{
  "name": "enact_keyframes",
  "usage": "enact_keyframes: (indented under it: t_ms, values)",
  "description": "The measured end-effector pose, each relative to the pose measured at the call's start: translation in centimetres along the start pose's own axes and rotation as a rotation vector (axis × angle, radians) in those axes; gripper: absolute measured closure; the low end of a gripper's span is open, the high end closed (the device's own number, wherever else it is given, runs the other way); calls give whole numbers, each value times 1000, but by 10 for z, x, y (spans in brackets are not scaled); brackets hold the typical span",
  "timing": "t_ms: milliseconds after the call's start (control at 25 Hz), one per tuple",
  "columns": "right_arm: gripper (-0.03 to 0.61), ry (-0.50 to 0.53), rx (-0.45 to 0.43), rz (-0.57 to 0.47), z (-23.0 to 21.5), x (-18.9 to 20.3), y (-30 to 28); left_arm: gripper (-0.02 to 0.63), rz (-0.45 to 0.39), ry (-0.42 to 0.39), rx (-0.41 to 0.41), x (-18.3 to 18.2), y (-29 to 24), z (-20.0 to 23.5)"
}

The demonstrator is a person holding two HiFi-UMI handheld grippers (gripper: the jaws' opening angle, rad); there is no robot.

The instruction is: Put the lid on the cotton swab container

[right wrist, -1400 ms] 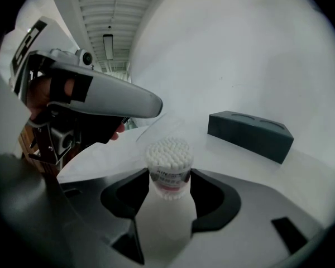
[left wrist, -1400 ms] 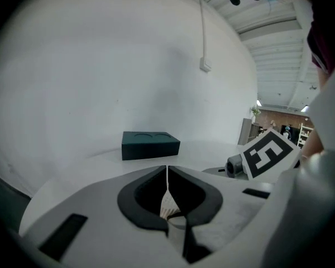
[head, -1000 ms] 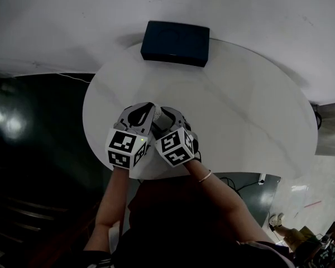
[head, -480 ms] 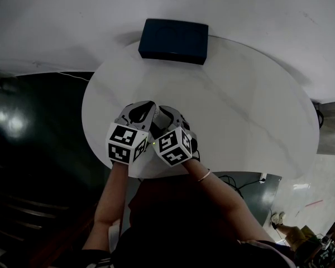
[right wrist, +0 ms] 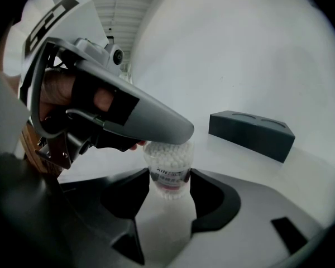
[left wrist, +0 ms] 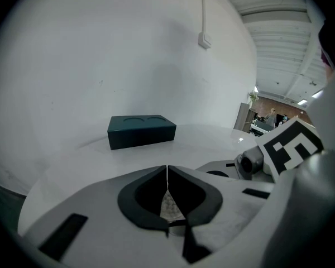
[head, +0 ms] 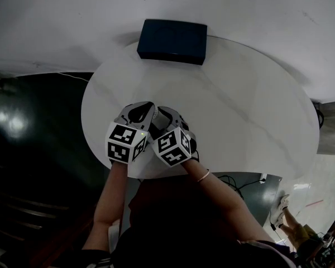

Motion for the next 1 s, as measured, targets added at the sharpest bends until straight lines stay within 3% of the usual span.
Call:
enact_keyframes:
  t_ms: [360, 760, 1000]
  values:
    - [339, -7, 4, -4, -1, 1, 0, 589, -16, 39, 9, -2, -1, 1]
    - [339, 4, -9, -5, -2, 1, -1, 589, -152, 58, -71, -15, 20, 15]
    - [339, 11, 8, 0, -9, 3, 0, 589, -192, 106, -123, -6, 42, 30]
Point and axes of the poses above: the fingertips, and each gripper's own axes: y backward along the fingers, z to its left, x out of its underside, the point moved 1 cm from there along y, backward along the fingers, and after that the axes turned 11 degrees about y, right-handed, at the moved point
